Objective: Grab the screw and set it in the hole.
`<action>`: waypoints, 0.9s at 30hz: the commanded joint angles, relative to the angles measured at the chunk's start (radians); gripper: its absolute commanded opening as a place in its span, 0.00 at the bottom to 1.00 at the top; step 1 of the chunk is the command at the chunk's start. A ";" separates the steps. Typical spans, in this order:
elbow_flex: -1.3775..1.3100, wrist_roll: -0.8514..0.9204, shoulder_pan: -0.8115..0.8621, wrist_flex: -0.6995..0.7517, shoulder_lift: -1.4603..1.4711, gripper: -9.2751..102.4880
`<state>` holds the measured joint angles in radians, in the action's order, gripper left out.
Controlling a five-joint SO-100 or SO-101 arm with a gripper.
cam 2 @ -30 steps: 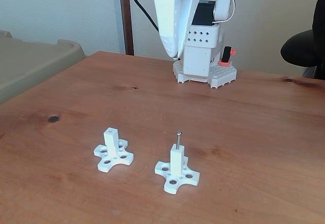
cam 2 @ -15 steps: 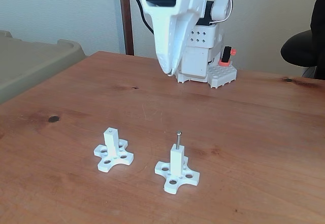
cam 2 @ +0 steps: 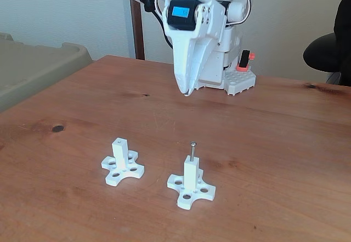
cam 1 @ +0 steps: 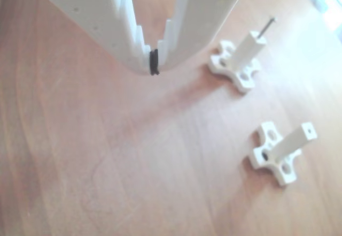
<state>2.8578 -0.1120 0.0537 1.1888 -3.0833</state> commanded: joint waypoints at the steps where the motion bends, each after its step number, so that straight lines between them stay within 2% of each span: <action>1: 0.021 0.012 -0.002 -0.006 -0.089 0.04; 8: 0.107 0.049 0.011 0.066 -0.291 0.04; 27: 0.143 0.057 0.026 0.129 -0.383 0.04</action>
<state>2.9790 -0.0552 0.0782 1.2579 -3.4484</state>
